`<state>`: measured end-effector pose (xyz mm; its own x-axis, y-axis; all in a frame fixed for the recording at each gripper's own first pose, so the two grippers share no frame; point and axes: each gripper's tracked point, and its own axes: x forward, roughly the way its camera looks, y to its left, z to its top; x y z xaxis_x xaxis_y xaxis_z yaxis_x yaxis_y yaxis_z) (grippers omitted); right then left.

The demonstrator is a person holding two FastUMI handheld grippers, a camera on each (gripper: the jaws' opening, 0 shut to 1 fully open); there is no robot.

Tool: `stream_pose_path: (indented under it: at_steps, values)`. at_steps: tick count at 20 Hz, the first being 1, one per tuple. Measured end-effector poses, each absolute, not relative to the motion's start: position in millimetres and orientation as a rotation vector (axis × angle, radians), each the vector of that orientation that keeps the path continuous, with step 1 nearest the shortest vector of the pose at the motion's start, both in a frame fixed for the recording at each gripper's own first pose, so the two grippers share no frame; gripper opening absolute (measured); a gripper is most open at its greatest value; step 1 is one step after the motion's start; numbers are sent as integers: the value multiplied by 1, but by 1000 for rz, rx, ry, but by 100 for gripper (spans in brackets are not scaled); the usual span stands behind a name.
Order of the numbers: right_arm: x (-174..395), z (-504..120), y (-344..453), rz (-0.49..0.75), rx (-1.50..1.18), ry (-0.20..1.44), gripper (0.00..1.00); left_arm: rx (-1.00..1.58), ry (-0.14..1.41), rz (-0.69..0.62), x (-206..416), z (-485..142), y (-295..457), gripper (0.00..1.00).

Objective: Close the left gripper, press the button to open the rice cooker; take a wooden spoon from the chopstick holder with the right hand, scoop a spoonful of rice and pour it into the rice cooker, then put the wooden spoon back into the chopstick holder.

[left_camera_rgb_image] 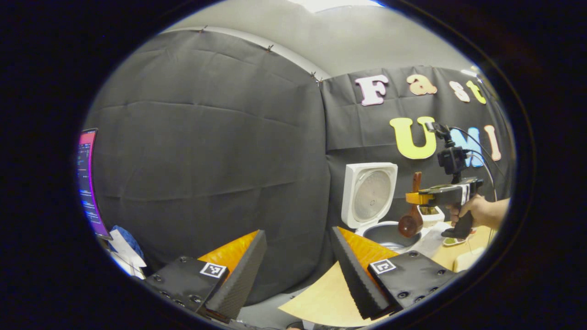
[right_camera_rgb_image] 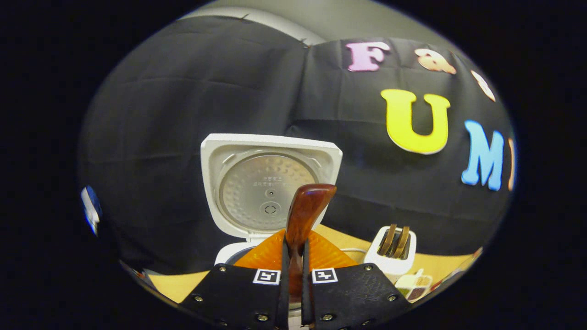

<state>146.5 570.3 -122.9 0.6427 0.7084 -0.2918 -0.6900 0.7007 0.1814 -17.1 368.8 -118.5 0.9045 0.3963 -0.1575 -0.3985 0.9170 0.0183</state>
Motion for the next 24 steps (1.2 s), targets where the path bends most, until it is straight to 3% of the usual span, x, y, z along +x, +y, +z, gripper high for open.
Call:
stream_pose_path:
  at_steps: [8, 12, 14, 15, 20, 21, 22, 24]
  values:
    - [152, -100, 525, 694, 610, 585, 11, -7, 122, 363, -18, -98, 360, 98]
    - [155, -87, 481, 637, 718, 596, 11, -20, 98, 310, -18, -88, 353, 92]
    - [155, -79, 460, 615, 773, 594, 11, -42, 86, 287, -16, -87, 351, 98]
    - [156, -75, 448, 599, 791, 585, 11, -52, 84, 274, -16, -84, 349, 91]
    - [158, -68, 373, 502, 773, 526, 11, -39, 58, 192, -13, -61, 330, 100]
    - [160, -68, 359, 484, 775, 524, 11, -44, 53, 177, -12, -56, 323, 100]
    - [160, -68, 347, 468, 785, 521, 11, -55, 48, 164, -10, -51, 315, 91]
    - [161, -64, 322, 437, 802, 502, 11, -75, 40, 136, 5, -48, 291, 97]
